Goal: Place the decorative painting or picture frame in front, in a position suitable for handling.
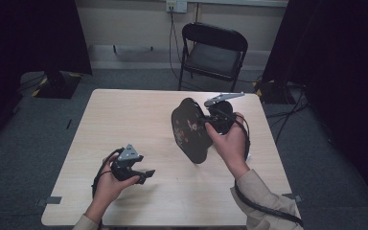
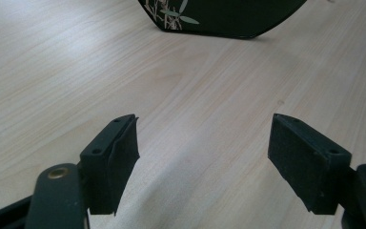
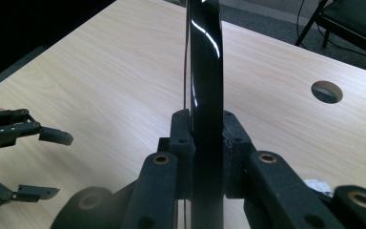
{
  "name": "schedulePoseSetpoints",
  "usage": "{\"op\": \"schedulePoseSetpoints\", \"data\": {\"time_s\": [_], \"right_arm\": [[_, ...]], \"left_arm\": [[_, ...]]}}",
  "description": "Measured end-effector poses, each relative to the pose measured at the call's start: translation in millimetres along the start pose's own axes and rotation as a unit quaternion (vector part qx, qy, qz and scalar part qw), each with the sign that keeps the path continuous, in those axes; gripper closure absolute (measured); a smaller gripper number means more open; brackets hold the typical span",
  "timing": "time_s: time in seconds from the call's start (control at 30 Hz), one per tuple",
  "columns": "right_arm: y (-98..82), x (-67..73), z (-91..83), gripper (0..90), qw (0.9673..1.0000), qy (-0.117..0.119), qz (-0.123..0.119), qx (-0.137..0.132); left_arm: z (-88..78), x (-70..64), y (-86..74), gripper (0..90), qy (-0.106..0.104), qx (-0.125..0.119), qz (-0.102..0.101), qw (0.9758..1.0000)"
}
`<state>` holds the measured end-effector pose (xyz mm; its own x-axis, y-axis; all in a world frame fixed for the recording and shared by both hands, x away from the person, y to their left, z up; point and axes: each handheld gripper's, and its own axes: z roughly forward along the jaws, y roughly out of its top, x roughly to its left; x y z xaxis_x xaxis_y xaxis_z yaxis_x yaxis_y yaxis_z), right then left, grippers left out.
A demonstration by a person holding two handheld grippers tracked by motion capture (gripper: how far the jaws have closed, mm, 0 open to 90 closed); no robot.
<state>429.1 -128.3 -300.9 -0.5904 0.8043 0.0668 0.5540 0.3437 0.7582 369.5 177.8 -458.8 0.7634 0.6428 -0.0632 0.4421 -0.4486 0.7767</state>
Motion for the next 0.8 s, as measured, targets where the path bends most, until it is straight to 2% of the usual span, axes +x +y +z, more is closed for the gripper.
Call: {"op": "schedulePoseSetpoints", "data": {"time_s": [0.03,0.1,0.13,0.17,0.23,0.3,0.6,0.8], "right_arm": [[1.4,3.3,1.1,79.5,0.9999,-0.001,-0.010,0.003],[1.9,4.6,1.6,79.4,1.0000,0.000,-0.007,0.004],[3.1,5.8,3.3,79.4,0.9999,0.010,-0.003,0.003],[3.1,5.8,3.3,79.4,0.9999,0.010,-0.003,0.003],[4.9,11.0,4.4,79.4,0.9998,0.009,-0.016,0.009],[5.3,12.8,4.5,79.4,0.9997,0.010,-0.018,0.012],[9.4,17.3,5.3,79.7,0.9997,0.021,-0.009,0.004],[8.8,22.6,6.8,79.7,0.9992,0.038,0.003,-0.008]], "left_arm": [[-0.1,-0.4,0.2,25.5,-0.001,-0.001,-0.001,1.0000],[-0.4,0.0,0.4,25.5,0.001,-0.001,0.002,1.0000],[-0.4,0.0,0.5,25.5,0.002,-0.001,0.002,1.0000],[-0.3,0.0,0.5,25.5,0.001,-0.001,0.001,1.0000],[0.3,-0.2,0.5,25.5,0.000,-0.002,0.002,1.0000],[0.6,-0.7,0.3,25.5,-0.002,-0.002,-0.002,1.0000],[-0.7,2.1,-0.2,25.5,0.001,-0.002,-0.001,1.0000],[0.0,0.8,-0.4,25.5,0.000,0.001,0.002,1.0000]]}}
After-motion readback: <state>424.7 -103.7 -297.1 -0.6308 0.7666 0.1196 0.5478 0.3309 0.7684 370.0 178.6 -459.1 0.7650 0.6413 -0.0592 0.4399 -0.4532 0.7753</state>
